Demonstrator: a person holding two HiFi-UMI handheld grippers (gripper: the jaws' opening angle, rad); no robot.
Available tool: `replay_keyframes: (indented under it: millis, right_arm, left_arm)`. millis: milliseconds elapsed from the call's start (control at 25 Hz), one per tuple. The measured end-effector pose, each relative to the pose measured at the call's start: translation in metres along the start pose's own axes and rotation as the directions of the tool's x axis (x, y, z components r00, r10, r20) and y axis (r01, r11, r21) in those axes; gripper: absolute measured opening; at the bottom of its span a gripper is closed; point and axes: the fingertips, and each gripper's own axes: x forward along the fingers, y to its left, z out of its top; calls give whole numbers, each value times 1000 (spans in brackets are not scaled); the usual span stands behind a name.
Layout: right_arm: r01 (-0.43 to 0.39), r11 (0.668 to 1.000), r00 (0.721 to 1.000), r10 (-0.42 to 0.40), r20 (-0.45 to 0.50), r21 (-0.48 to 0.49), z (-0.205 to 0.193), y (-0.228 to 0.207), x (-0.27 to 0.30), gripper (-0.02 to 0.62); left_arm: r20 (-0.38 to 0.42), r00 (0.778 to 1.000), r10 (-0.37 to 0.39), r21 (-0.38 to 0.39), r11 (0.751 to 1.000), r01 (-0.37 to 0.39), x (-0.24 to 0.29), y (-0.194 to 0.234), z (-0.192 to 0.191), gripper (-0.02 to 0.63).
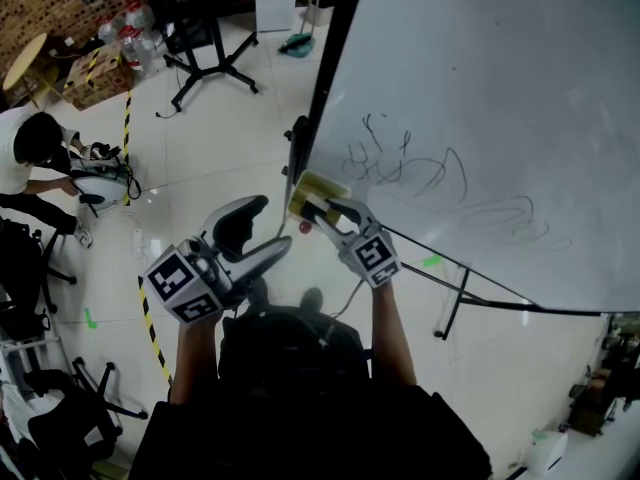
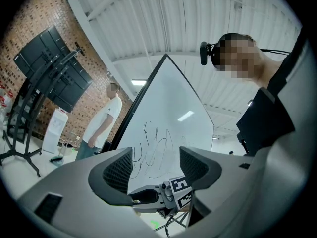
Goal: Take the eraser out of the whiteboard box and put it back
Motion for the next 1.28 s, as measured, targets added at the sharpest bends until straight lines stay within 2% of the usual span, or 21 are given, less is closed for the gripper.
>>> replay_keyframes:
  millis: [280, 560, 720, 1000, 1280]
  right_arm:
    - [11, 1000, 1000, -11, 3, -6, -5, 2, 1, 155]
    - [36, 999, 999, -36, 12, 5, -5, -2, -2, 204]
    - [44, 999, 999, -44, 17, 8, -4, -4, -6, 206]
    - [46, 996, 994, -53, 94, 79, 13, -10, -22, 206]
    - [22, 985, 977, -58, 207, 172, 45, -15, -48, 201]
  left_arm:
    - [-2, 1000, 2, -2, 1000, -2, 0, -1, -1, 293]
    - [-4, 1000, -2, -1, 1000, 2, 3, -4, -3, 293]
    - [-5, 1000, -2, 1, 1000, 2, 5, -6, -3, 293]
    - [-10, 1000, 1, 4, 1000, -1, 6, -11, -5, 292]
    - [-14, 1000, 7, 12, 1000, -7, 10, -20, -7, 293]
